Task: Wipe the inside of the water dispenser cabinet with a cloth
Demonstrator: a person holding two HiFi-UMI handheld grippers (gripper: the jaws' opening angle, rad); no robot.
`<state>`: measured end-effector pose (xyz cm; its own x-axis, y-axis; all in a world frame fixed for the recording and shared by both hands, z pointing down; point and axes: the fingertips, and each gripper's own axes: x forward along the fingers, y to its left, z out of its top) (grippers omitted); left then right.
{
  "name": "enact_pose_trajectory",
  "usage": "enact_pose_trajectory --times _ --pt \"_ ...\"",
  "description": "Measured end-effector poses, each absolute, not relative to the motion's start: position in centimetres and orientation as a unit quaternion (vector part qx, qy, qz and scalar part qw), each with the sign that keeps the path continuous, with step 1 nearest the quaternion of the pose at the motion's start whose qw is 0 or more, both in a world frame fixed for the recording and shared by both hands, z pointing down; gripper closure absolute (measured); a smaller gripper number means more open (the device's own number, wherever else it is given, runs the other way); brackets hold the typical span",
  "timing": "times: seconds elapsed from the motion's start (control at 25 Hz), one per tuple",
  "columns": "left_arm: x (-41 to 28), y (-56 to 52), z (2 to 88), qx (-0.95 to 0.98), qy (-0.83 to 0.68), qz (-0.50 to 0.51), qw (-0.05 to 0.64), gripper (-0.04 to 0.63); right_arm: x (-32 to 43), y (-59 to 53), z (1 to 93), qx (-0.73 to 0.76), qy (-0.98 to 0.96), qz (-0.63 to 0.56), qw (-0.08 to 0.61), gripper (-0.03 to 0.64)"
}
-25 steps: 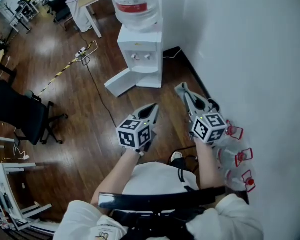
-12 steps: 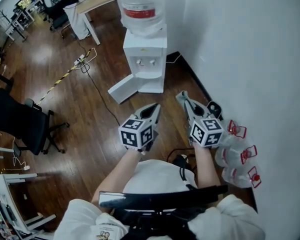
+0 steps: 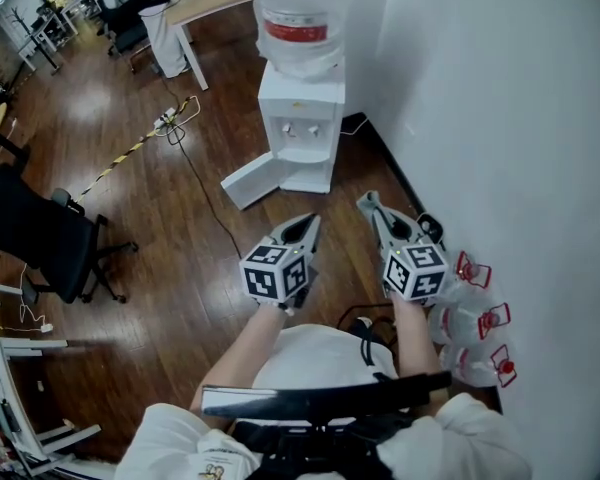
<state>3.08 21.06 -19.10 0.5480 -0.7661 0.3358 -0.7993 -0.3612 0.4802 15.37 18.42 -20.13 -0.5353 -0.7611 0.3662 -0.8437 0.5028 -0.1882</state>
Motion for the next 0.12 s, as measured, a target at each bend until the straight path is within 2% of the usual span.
enact_pose_trajectory --times 0.12 --pt "2.92 21.76 -19.00 0.820 -0.479 0.022 0.312 0.607 15.21 19.07 -20.02 0.462 -0.861 0.173 0.126 0.581"
